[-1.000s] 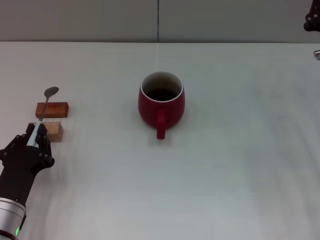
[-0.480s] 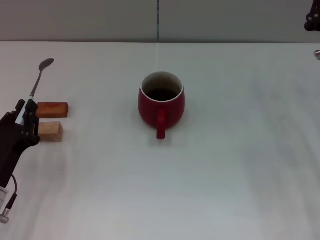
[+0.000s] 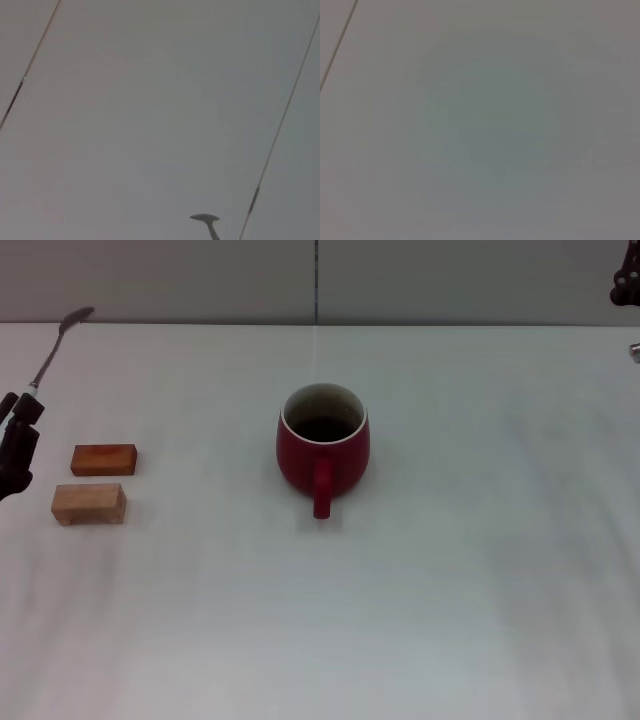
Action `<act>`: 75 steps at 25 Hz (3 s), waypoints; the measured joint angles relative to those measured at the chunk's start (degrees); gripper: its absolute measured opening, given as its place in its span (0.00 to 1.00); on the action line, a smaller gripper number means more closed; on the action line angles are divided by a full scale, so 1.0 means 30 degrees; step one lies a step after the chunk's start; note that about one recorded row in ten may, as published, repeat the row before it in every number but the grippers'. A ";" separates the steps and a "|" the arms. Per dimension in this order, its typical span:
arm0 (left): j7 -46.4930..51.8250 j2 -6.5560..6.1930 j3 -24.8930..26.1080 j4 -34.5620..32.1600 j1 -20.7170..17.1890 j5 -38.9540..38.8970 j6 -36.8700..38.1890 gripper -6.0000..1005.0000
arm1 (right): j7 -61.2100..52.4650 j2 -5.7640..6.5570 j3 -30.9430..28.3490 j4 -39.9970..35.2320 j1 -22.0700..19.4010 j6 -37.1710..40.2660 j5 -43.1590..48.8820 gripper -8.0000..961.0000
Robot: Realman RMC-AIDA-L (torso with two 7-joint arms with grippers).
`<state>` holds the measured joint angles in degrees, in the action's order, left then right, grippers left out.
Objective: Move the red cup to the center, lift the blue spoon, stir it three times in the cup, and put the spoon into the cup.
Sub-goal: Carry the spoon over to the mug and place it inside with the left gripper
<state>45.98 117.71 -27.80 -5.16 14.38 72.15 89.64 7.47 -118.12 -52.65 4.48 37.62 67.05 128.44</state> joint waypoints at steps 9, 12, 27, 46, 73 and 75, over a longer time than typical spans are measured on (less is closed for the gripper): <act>0.6456 -0.0042 -0.0098 -0.6704 -0.0063 0.2879 0.0142 0.17 | 0.0000 -0.0032 -0.0007 0.0029 -0.0033 0.0001 -0.0040 0.01; 0.7409 -0.0053 -0.0217 -0.7674 0.0008 0.3215 0.0168 0.17 | -0.0001 -0.0061 -0.0029 0.0033 -0.0033 0.0001 -0.0041 0.01; 1.2626 -0.0446 -0.1388 -1.5312 0.0484 0.3499 0.1619 0.17 | 0.0000 -0.0091 -0.0056 0.0243 -0.0151 0.0021 -0.0041 0.01; 1.5076 -0.0039 -0.2664 -2.4030 0.2603 0.9138 0.1594 0.17 | -0.0028 -0.0154 -0.0300 0.0353 -0.0445 0.0036 -0.0071 0.01; 1.6105 0.0098 -0.7958 -2.6709 0.3467 1.4683 0.2839 0.17 | -0.0019 -0.0265 -0.0423 0.0428 -0.0870 0.0030 -0.0041 0.01; 1.6302 0.0105 -0.8921 -2.6768 0.3722 1.5205 0.2195 0.17 | -0.0019 -0.0266 -0.0408 0.0483 -0.0908 0.0029 -0.0022 0.01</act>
<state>94.88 118.03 -54.56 -85.46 25.55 117.77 96.23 7.41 -118.92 -53.88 5.93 34.90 67.14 128.37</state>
